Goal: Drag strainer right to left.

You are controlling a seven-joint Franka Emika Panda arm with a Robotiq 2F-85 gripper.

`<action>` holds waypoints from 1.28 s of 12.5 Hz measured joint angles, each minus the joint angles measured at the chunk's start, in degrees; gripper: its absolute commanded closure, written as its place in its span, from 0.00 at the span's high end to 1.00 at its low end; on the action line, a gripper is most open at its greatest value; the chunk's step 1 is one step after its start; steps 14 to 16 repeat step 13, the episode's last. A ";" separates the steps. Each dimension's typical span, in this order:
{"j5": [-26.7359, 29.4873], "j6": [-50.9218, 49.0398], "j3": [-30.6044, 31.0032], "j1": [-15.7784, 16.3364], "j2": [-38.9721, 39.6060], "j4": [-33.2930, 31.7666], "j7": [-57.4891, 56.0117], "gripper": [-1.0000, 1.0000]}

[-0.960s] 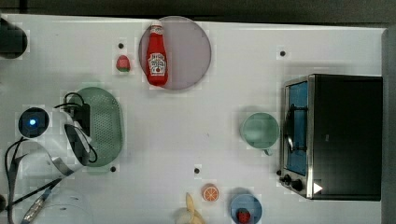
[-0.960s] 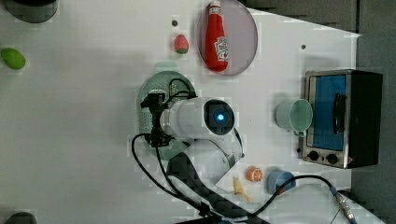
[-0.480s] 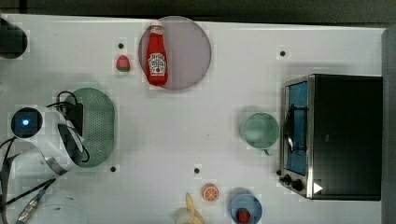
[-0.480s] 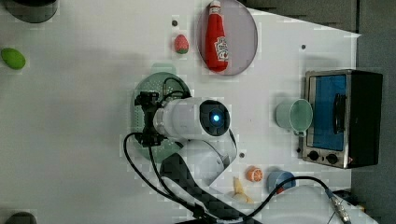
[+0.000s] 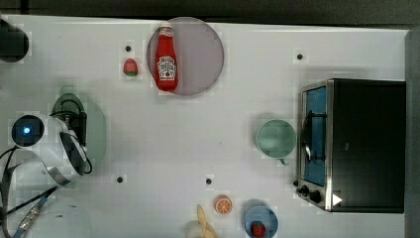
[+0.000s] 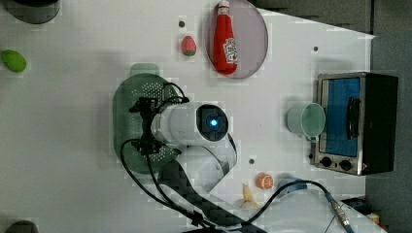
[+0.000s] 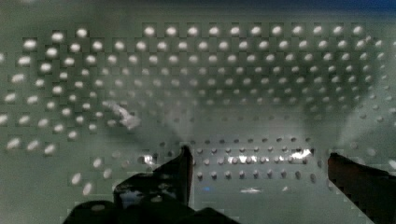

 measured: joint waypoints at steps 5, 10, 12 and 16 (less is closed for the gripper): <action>-0.38 -14.38 -4.24 1.71 -5.43 -0.39 -5.09 1.00; -0.50 -29.60 -16.05 3.92 -24.77 -1.18 -24.34 1.00; -2.15 -35.94 -22.79 3.92 -34.22 -0.28 -35.19 1.00; -6.24 -37.67 -25.87 3.22 -38.27 1.18 -40.37 1.00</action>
